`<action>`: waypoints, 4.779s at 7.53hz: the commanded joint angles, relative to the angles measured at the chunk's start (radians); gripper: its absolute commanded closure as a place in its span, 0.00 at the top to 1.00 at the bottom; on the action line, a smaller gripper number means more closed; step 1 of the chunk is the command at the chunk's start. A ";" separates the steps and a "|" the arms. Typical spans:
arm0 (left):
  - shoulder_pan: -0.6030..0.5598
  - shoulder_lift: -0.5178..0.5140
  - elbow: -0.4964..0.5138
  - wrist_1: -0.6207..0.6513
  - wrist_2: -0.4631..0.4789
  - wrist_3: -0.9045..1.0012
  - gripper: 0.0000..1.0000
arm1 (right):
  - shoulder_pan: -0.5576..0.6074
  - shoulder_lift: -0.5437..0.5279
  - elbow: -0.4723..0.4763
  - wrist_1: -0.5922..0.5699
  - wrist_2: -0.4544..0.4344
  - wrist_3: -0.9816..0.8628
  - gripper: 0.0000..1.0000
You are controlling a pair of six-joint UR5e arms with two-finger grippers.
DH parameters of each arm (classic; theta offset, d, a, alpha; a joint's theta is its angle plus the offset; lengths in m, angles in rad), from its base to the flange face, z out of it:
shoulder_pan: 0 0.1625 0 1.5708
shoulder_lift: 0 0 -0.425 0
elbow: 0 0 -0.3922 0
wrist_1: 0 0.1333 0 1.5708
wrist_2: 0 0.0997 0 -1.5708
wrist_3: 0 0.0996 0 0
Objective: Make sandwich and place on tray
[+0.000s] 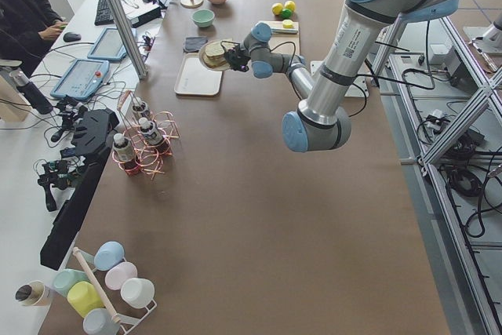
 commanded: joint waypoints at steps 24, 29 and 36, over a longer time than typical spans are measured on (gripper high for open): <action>-0.132 -0.044 0.175 -0.070 -0.055 0.296 0.98 | 0.010 0.027 -0.027 -0.008 0.003 0.000 0.99; -0.205 0.255 -0.149 -0.021 -0.049 0.722 0.98 | 0.117 0.040 -0.039 -0.183 -0.018 -0.226 0.99; -0.652 0.564 -0.150 -0.010 -0.655 1.340 0.98 | 0.341 0.087 -0.088 -0.475 -0.081 -0.723 0.99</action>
